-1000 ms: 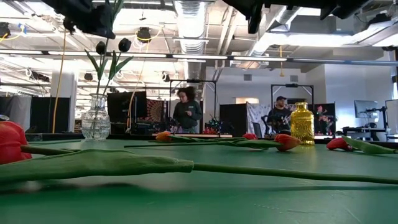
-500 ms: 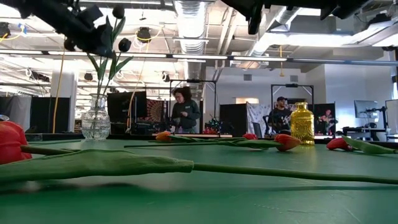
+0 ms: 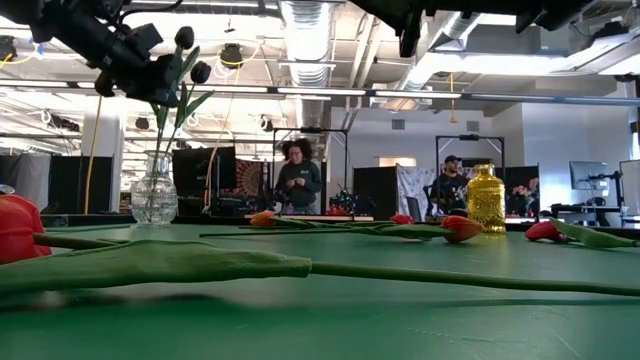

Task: Sort flowers into vase by color
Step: Put the black flower into the top transparent vase, then put the middle orange flower into the yellow vase

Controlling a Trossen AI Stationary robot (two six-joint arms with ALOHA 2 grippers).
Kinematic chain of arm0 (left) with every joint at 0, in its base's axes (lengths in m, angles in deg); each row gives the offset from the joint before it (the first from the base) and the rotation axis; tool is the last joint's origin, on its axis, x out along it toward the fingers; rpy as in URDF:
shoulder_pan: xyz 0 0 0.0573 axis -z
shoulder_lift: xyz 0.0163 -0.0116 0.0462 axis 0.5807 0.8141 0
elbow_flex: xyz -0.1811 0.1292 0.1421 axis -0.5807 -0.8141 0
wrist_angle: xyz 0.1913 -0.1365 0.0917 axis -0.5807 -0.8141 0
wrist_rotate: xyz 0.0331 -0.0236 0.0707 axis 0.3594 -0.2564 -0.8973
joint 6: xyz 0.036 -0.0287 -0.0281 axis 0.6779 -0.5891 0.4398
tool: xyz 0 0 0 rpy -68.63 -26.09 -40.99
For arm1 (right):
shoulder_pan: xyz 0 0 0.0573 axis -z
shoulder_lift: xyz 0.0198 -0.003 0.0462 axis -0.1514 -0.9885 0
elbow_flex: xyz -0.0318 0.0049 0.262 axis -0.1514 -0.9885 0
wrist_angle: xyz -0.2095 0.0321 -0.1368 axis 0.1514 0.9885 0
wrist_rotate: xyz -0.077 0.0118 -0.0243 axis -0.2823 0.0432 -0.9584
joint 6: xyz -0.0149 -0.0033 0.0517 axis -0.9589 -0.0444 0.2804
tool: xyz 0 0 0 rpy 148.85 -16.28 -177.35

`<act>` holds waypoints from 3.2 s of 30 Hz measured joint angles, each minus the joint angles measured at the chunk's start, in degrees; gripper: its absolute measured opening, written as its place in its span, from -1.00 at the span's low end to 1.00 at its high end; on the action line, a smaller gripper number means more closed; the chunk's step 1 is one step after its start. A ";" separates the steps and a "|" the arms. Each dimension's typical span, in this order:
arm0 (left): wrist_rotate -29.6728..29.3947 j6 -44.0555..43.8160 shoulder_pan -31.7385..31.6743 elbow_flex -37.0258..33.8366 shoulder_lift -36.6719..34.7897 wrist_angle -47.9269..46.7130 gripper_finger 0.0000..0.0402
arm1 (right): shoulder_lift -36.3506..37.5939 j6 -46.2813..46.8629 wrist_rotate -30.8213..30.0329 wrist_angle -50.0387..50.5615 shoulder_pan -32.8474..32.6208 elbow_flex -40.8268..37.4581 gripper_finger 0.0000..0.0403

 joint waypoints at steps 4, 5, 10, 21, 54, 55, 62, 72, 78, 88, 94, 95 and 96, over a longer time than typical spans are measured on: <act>0.18 -1.79 0.00 0.00 -0.01 -2.08 -0.55 | 0.00 0.00 0.00 0.01 0.00 0.00 0.21; 0.34 -2.36 0.00 0.00 0.00 -2.80 -0.50 | 0.00 0.00 0.00 0.04 0.00 0.00 0.21; 2.15 -4.35 0.00 2.67 0.28 -11.55 -0.30 | 0.00 0.02 0.00 0.25 0.00 0.00 0.21; 10.26 -9.40 0.00 16.11 3.42 -35.15 -0.18 | 0.00 0.01 0.00 0.17 0.81 0.00 0.21; 39.52 -9.42 4.40 18.29 5.29 -40.58 -0.18 | -4.94 0.41 9.07 55.48 0.37 18.29 0.21; 40.59 -9.44 5.03 18.29 5.29 -41.57 -0.18 | -5.09 0.41 9.07 55.23 0.37 18.31 0.21; 42.27 -12.69 12.73 18.27 5.45 -43.29 -0.18 | -6.41 -0.02 9.12 55.41 0.39 18.23 0.21; 38.91 -20.21 24.94 18.25 8.61 -45.64 -0.18 | -6.62 -0.02 9.20 55.41 1.44 18.29 0.21; 38.71 -23.33 31.23 18.25 10.27 -46.53 -0.18 | -6.62 -0.28 9.05 55.37 1.04 18.29 0.21; 33.85 -24.38 38.78 17.90 15.49 -43.93 -0.18 | -10.96 -12.89 8.88 56.34 1.18 18.32 0.21; 30.30 -26.93 45.00 13.66 18.35 -31.14 -0.18 | -17.90 -13.11 8.90 57.27 3.15 18.27 0.21; 28.55 -27.12 46.00 12.73 18.75 -28.49 -0.18 | -18.74 -13.00 8.90 57.15 3.44 18.27 0.21; 26.57 -27.15 46.95 11.71 19.33 -25.51 -0.18 | -19.45 -12.88 8.96 57.25 3.70 18.27 0.21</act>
